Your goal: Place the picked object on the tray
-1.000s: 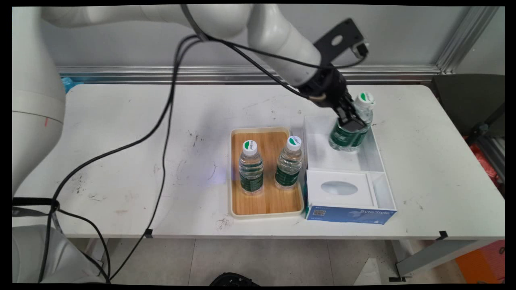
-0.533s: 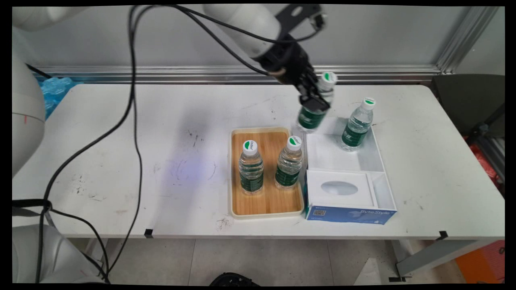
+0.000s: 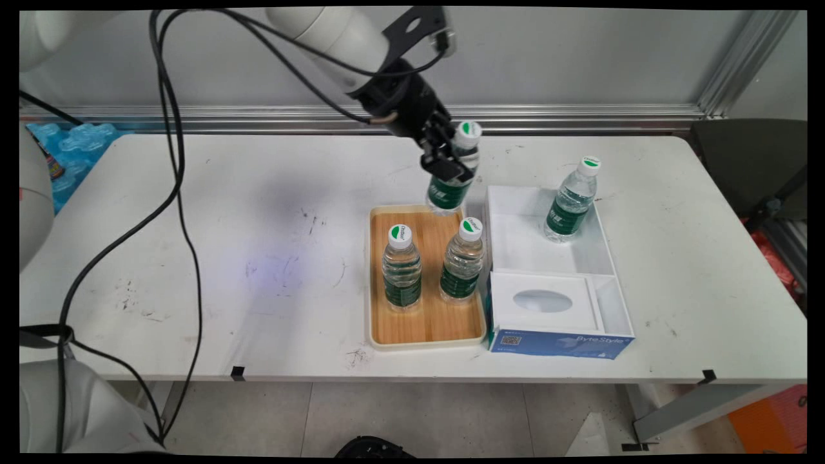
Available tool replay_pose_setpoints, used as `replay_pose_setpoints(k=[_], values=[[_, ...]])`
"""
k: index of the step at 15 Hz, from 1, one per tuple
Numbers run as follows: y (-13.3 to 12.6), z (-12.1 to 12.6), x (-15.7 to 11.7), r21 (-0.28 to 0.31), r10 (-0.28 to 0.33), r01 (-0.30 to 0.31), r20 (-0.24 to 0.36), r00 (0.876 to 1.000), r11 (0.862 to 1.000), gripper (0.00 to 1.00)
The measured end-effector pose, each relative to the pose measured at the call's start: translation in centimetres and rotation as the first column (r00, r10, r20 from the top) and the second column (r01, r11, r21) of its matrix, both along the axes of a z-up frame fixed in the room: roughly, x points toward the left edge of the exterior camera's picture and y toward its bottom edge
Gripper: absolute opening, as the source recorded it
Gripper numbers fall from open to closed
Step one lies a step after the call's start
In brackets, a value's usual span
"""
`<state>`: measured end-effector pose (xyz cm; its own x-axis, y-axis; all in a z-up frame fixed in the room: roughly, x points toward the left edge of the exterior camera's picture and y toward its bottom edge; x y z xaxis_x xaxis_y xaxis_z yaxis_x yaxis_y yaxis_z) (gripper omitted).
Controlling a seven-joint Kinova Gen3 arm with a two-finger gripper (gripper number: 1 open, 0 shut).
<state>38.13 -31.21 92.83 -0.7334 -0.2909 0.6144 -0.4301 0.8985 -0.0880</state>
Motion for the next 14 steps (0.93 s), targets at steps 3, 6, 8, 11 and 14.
replay_pose_setpoints(k=[3,6,8,11,14], values=[[-0.4,-1.4,1.2,0.005,-0.001,0.001,-0.001,1.000,1.000,0.00],[-1.2,-3.1,1.8,0.004,-0.003,0.003,-0.011,1.000,1.000,0.00],[-1.7,-4.2,1.9,0.005,-0.006,0.006,-0.019,1.000,1.000,0.00],[-2.3,-5.6,1.8,0.005,-0.010,0.010,-0.027,1.000,1.000,0.00],[-2.8,-6.4,1.7,0.002,-0.011,0.011,-0.033,0.999,1.000,0.00]])
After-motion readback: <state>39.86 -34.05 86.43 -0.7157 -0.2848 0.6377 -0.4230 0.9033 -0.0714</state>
